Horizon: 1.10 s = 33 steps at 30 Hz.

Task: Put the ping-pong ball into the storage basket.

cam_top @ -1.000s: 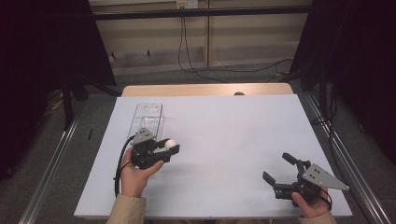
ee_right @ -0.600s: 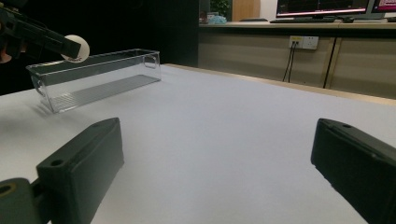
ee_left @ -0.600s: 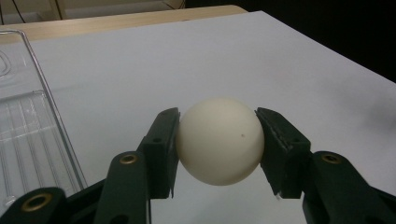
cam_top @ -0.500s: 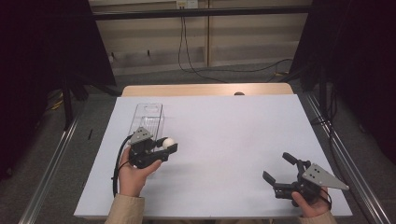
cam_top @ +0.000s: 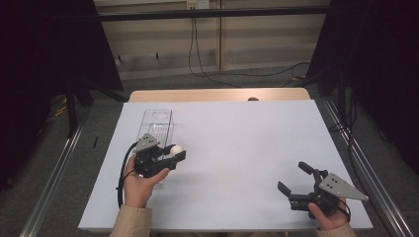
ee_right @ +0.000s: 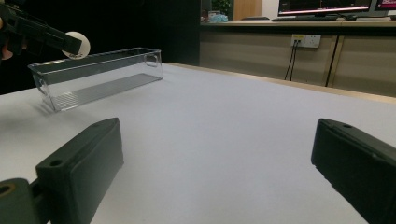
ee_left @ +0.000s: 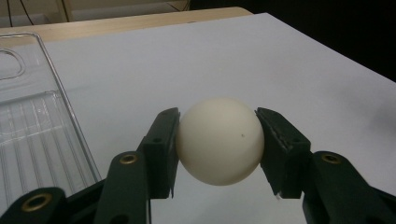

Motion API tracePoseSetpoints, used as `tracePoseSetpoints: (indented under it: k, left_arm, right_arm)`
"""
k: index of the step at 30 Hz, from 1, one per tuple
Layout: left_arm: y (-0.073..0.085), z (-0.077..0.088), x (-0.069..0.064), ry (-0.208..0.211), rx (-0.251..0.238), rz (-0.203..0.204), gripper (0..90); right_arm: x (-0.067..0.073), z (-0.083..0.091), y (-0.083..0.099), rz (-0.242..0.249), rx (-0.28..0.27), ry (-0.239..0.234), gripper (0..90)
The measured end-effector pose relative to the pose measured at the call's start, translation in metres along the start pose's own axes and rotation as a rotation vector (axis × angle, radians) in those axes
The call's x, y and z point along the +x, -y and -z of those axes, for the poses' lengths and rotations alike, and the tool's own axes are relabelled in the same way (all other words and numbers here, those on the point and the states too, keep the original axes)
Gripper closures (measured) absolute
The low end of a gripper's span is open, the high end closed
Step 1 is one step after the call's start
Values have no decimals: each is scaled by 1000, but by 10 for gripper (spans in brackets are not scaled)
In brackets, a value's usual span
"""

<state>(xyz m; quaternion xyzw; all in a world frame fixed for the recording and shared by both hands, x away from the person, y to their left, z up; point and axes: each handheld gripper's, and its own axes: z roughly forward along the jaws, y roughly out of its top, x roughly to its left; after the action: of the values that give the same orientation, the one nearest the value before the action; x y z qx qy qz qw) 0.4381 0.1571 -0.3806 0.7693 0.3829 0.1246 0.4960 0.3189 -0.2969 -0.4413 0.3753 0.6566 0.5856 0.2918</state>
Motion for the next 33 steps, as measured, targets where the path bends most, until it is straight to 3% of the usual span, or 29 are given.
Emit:
tracePoseSetpoints:
  k: [33]
  left_arm:
    - [-1, 7, 9, -50, 2, 6, 514]
  right_arm:
    - [0, 0, 0, -8, -1, 1, 18]
